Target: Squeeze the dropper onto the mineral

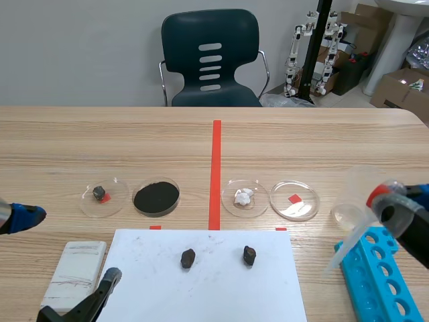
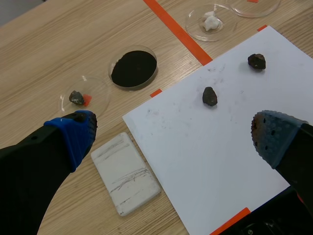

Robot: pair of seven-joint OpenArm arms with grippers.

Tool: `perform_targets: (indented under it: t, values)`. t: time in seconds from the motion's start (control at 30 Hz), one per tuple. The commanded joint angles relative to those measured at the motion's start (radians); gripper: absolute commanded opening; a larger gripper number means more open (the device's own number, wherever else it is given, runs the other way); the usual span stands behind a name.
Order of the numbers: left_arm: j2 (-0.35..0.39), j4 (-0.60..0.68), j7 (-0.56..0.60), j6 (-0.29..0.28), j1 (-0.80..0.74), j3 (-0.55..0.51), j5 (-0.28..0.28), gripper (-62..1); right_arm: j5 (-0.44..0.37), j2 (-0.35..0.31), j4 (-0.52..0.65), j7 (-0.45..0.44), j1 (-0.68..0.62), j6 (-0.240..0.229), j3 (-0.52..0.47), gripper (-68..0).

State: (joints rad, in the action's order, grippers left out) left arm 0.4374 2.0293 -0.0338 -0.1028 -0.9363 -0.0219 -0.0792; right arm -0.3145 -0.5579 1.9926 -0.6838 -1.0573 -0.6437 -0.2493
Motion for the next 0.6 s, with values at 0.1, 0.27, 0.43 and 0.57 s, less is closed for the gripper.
perform_targets:
  t: [0.1,0.27,0.43,0.57]
  values:
    - [-0.007,0.006,0.013,0.002,-0.005,-0.001,-0.005,1.4,-0.003,0.051,0.028,-0.015,-0.015,0.001,-0.001,-66.0]
    - [-0.007,0.006,0.013,0.002,-0.005,-0.001,-0.005,1.4,0.0,0.056,0.028,-0.014,-0.012,0.016,-0.001,-66.0]
    - [-0.007,0.006,0.013,0.002,-0.005,-0.001,-0.005,1.4,0.0,0.056,0.028,0.004,-0.003,0.027,-0.001,-66.0]
    - [-0.007,0.006,0.013,0.002,-0.005,-0.001,-0.005,1.4,0.0,0.056,0.028,0.02,-0.004,0.026,-0.001,-66.0]
